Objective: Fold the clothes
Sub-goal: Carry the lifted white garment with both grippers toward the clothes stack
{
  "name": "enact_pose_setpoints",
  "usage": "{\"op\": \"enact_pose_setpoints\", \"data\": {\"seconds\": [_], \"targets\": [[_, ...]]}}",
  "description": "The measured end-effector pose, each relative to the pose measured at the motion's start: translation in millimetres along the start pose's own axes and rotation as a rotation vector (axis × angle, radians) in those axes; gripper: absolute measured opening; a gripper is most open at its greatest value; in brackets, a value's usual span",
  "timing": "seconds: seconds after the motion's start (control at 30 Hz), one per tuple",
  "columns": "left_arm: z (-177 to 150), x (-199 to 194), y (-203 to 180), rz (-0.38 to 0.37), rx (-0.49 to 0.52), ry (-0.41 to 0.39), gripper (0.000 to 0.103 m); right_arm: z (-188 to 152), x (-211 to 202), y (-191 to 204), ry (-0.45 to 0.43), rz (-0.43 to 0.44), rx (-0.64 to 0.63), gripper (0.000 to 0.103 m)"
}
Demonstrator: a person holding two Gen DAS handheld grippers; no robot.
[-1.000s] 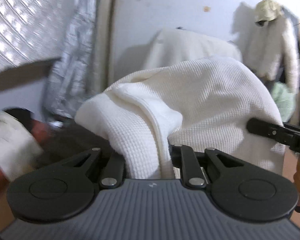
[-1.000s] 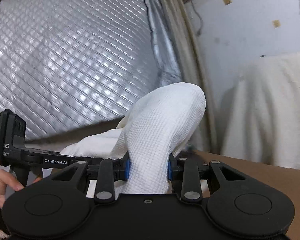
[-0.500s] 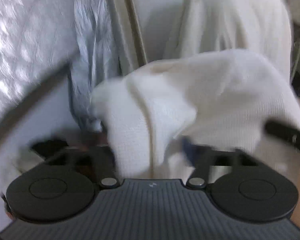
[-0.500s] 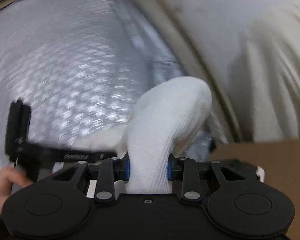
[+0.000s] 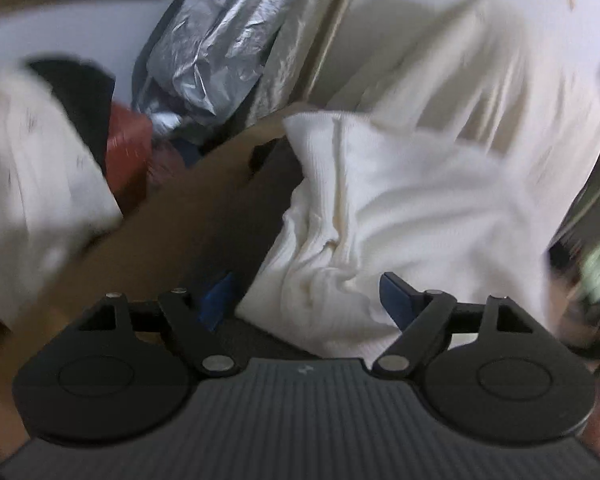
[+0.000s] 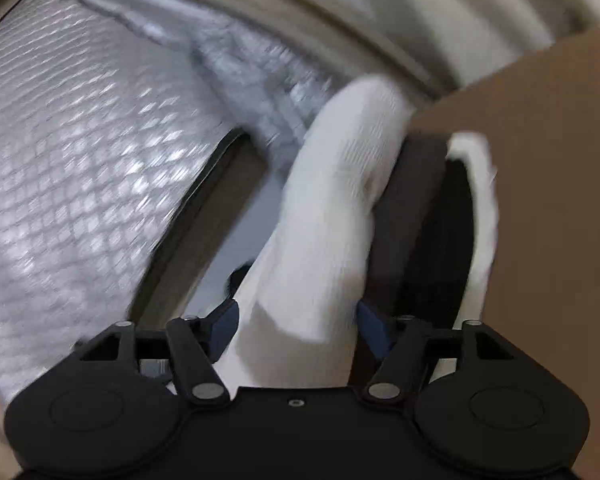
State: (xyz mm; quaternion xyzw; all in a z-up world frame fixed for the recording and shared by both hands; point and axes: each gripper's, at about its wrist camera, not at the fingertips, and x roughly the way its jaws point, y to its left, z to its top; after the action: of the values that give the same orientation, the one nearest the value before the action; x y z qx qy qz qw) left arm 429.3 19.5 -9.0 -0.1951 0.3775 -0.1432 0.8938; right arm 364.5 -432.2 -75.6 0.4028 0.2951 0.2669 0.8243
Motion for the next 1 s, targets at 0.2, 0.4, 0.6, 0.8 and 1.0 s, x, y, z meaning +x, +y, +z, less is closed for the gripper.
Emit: {"op": "enact_pose_setpoints", "data": {"seconds": [0.2,0.4,0.6,0.8,1.0], "targets": [[-2.0,18.7,-19.4,0.320,0.317,-0.024,0.080,-26.0,21.7,12.0,0.091,0.038,0.004,0.027],[8.3,34.0,-33.2,0.420,0.367,0.016,0.079,-2.4,9.6,44.8,0.089,0.175,0.055,0.023],[-3.7,7.5,-65.3,0.529,0.215,-0.158,0.076,-34.0,28.9,42.1,0.259,-0.231,-0.197,0.047],[-68.2,-21.0,-128.9,0.465,-0.085,-0.281,0.076,-17.6,8.9,69.3,0.154,-0.225,-0.317,0.051],[-112.5,-11.5,-164.8,0.479,-0.037,-0.301,0.077,20.5,-15.1,67.5,0.078,-0.258,-0.356,0.067]]}}
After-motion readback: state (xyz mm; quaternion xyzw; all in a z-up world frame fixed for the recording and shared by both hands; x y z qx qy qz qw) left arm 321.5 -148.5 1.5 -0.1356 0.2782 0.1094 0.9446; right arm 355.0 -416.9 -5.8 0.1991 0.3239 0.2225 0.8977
